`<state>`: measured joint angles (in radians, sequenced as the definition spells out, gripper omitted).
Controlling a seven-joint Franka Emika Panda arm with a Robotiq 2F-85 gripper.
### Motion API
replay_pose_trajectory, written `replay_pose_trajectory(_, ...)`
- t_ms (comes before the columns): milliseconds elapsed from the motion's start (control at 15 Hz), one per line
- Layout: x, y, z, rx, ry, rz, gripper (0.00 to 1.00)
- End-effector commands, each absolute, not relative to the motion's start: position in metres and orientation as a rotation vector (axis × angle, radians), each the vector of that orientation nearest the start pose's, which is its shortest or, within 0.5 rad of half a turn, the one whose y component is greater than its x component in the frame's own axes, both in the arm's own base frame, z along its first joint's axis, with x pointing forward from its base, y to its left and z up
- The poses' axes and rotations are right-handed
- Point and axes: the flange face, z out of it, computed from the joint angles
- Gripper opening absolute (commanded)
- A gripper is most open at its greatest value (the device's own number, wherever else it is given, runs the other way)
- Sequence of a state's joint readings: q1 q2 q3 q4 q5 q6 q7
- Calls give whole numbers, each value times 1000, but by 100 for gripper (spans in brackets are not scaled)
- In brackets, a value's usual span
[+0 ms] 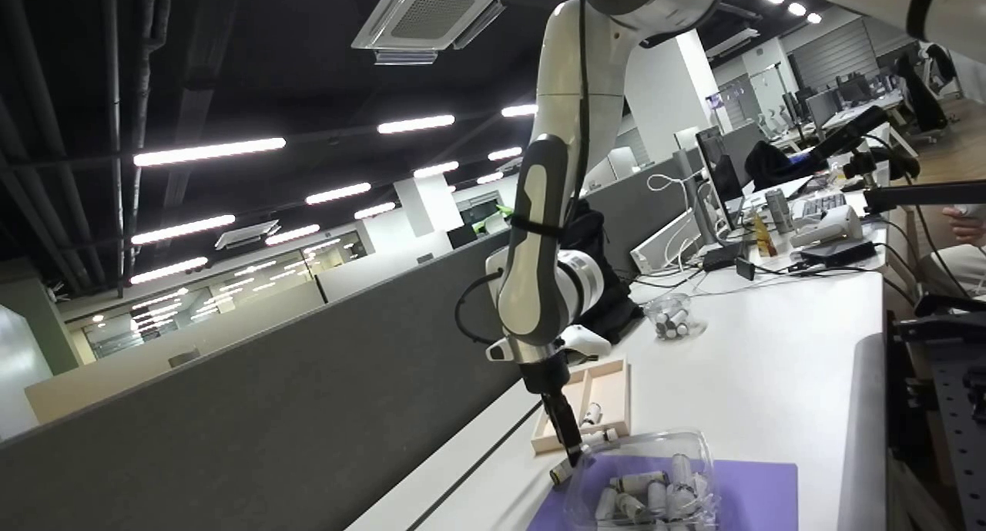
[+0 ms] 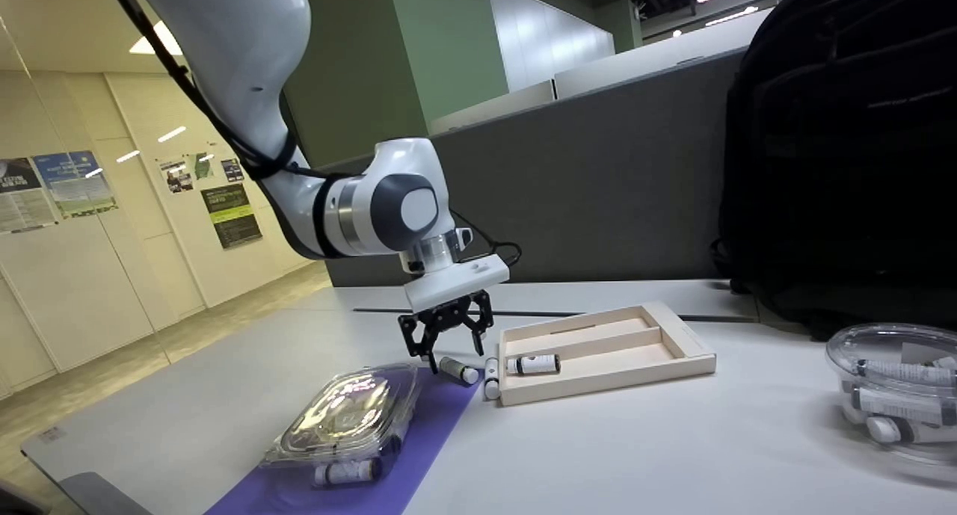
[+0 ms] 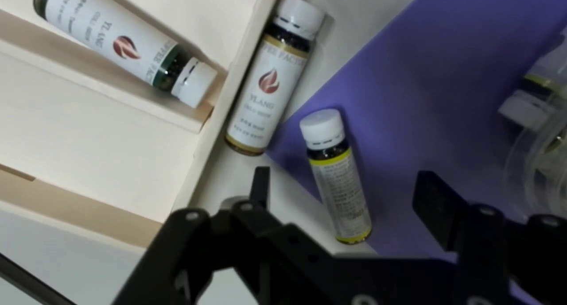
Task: Put the object on the upper half of the box
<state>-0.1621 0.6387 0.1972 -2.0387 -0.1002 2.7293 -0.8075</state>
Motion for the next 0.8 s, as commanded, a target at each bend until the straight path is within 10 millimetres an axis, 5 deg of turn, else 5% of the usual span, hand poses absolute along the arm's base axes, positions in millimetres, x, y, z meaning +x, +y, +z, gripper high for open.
replay_pose_trajectory(0,604,20,133,-2794,-1340,-120,51)
replay_pose_trajectory(467,605,18,128,-2793,-1338,-106,5)
replay_pose_trajectory(733,608,15,149,-2820,-1295,-169,7)
